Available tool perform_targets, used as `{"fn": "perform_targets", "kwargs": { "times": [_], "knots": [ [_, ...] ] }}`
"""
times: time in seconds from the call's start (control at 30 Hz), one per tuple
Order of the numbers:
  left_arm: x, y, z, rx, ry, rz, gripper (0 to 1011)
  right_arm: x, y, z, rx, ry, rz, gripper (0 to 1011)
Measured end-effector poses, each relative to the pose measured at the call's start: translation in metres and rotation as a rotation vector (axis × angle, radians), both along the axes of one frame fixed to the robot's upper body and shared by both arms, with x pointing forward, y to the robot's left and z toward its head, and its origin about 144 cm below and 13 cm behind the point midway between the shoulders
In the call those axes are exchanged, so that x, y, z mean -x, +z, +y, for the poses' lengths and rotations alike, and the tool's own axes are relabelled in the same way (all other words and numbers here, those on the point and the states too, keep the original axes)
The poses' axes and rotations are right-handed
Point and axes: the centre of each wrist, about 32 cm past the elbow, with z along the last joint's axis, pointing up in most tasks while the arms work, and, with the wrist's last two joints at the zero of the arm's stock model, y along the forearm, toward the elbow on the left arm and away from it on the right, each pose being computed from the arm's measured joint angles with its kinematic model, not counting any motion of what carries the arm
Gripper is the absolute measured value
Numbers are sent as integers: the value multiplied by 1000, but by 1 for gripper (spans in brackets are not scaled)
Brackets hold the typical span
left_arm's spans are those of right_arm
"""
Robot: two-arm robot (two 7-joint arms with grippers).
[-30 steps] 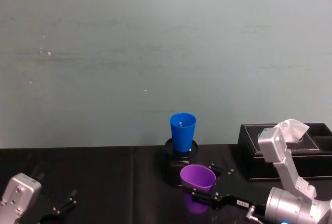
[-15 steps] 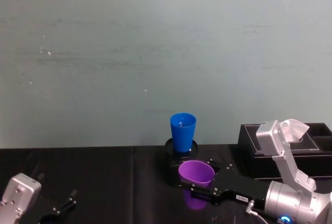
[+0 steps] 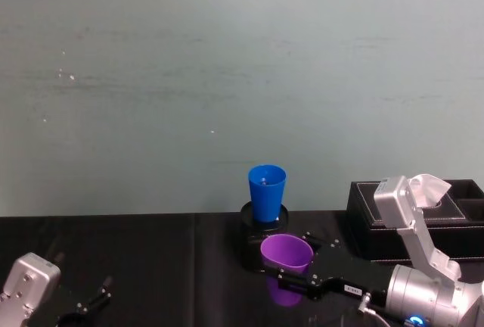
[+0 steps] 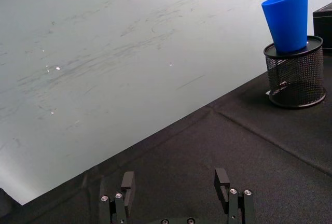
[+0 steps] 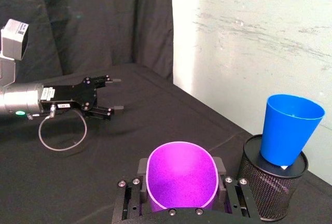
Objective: Pick up one cup with a gripper and tap it against the other cup.
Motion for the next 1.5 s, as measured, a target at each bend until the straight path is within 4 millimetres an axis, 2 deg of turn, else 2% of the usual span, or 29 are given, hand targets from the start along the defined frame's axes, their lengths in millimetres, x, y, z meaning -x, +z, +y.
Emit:
{"fn": "perform_targets", "kwargs": {
  "times": [1.5],
  "knots": [
    [0,0,0,0,0,0,1000,0,-1,0,0,-1,0,721]
  ]
}}
